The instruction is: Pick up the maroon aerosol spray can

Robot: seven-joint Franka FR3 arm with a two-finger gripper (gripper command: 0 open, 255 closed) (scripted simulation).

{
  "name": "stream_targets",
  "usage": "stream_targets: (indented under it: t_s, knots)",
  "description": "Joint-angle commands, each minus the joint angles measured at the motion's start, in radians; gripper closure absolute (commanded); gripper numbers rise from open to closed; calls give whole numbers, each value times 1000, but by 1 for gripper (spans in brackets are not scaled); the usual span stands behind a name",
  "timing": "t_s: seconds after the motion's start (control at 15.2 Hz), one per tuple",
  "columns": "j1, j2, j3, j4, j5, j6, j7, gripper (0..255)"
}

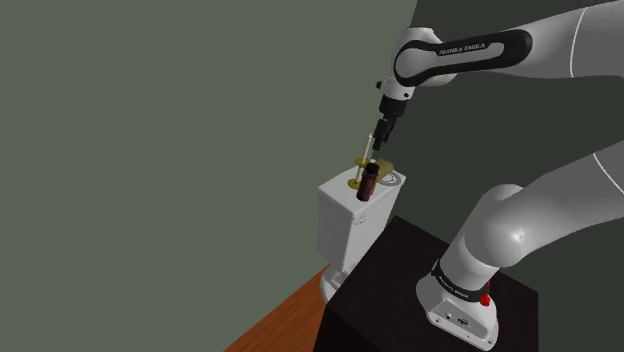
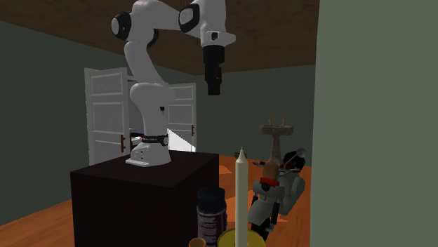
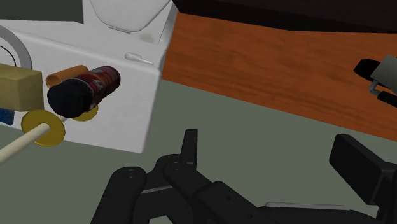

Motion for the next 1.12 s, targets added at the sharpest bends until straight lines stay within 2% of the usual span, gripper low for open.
stream_targets:
  t_s: [0.0, 0.26, 0.53, 0.79, 1.06]
  knots:
    - [-4, 60, -37, 12, 2, 48, -41, 0]
    - [-9, 193, -109, 51, 28, 135, -130, 0]
    - [-12, 342, -173, 111, 87, 207, -234, 0]
    - [-26, 506, -219, 193, 182, 259, -353, 0]
    - [-67, 677, -233, 296, 296, 284, -472, 0]
